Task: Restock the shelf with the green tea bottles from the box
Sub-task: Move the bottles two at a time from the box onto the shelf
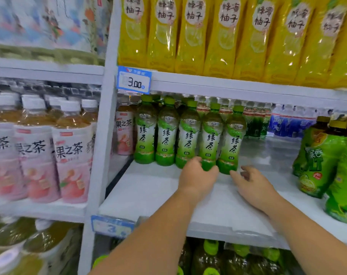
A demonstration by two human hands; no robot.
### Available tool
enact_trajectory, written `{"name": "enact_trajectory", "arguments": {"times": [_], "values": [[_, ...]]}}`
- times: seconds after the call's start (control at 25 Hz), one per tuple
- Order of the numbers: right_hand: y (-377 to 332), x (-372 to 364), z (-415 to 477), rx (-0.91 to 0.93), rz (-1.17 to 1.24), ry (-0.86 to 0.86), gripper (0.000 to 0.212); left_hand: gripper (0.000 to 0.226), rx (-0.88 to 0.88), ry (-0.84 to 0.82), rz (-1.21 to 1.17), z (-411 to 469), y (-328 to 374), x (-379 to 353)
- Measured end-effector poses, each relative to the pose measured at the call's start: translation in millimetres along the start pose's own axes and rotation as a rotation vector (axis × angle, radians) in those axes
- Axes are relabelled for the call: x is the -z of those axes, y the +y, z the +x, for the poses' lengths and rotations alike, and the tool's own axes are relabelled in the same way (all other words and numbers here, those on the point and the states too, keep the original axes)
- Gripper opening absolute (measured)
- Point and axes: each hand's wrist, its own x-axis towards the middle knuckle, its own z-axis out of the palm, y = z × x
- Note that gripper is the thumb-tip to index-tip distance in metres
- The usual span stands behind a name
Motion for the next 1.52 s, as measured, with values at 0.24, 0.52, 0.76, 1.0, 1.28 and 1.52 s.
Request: {"name": "enact_trajectory", "arguments": {"times": [0.24,0.52,0.76,1.0,1.28,1.52], "values": [[-8.9,8.3,-53.0,-0.013,0.111,-0.053,0.059,0.065,0.068,-0.165,0.012,-52.1,0.0,32.7],[-36.2,23.8,-111.1,-0.214,0.129,-0.211,0.055,0.061,0.313,-0.280,0.002,-107.3,27.5,76.8],[-91.0,92.3,-181.9,-0.429,0.153,-0.364,0.053,0.065,0.583,-0.391,0.068,-161.8,97.0,129.8],[-148.7,188.2,-277.9,-0.638,0.238,-0.428,0.058,0.073,0.701,-0.509,0.105,-222.5,189.9,178.3],[-178.4,268.2,-387.7,-0.827,0.224,-0.325,0.064,0.066,0.677,-0.655,0.086,-275.0,265.7,187.0],[-163.4,334.0,-462.1,-0.911,0.186,-0.162,0.058,0.066,0.622,-0.850,0.074,-324.4,306.4,153.5]]}}
